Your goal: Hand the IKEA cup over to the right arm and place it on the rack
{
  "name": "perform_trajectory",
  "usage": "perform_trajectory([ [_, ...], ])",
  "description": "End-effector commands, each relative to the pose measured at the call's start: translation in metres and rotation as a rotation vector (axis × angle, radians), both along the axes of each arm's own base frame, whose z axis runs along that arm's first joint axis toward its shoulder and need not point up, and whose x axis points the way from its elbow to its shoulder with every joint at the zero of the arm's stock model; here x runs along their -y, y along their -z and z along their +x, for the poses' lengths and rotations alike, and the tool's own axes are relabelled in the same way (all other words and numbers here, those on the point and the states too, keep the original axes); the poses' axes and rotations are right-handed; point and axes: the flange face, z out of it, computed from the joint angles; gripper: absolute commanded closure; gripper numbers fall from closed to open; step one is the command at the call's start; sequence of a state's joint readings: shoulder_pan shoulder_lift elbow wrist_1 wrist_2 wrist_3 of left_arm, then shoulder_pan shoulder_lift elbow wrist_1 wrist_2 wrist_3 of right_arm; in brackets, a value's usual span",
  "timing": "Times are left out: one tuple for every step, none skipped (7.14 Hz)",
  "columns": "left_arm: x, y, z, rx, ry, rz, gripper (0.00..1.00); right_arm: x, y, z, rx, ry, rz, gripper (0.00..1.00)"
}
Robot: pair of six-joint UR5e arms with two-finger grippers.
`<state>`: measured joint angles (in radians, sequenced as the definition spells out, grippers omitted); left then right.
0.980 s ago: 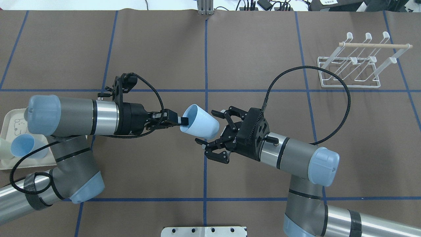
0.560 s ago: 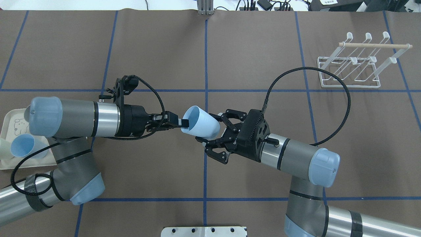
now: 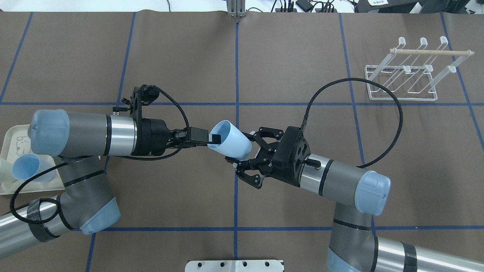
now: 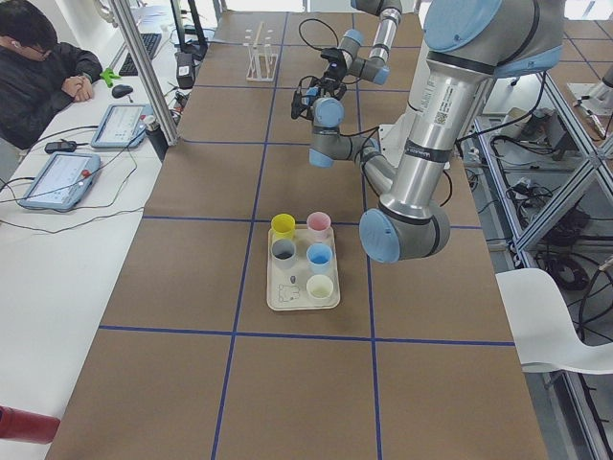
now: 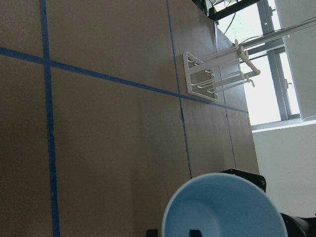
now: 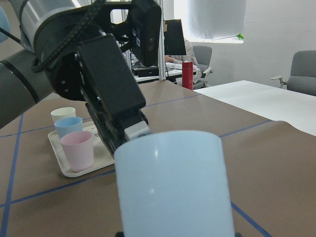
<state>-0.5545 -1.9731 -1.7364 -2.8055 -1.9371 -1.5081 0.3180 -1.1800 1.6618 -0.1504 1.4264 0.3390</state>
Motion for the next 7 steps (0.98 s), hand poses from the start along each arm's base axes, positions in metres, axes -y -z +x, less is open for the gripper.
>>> perform_trajectory([
  [0.022, -0.002, -0.023, 0.016, 0.035, 0.012, 0.0, 0.006, 0.003, 0.005, -0.005, -0.007, 0.0, 0.92],
  [0.044, -0.017, -0.051, 0.071, 0.047, 0.05, 0.0, 0.01, 0.002, 0.006, -0.02, 0.012, 0.003, 0.99],
  [0.067, -0.039, -0.082, 0.144, 0.084, 0.075, 0.0, 0.021, -0.003, 0.006, -0.085, 0.001, -0.025, 1.0],
  [0.079, -0.064, -0.104, 0.215, 0.119, 0.123, 0.0, 0.038, -0.006, 0.009, -0.167, -0.025, -0.067, 1.0],
  [0.092, -0.089, -0.132, 0.292, 0.146, 0.174, 0.0, 0.052, -0.008, 0.025, -0.268, -0.059, -0.111, 1.0],
  [0.101, -0.117, -0.167, 0.356, 0.172, 0.231, 0.0, 0.063, -0.009, 0.053, -0.401, -0.093, -0.174, 1.0],
  [0.107, -0.144, -0.206, 0.414, 0.185, 0.291, 0.0, 0.078, -0.006, 0.081, -0.544, -0.136, -0.241, 1.0],
])
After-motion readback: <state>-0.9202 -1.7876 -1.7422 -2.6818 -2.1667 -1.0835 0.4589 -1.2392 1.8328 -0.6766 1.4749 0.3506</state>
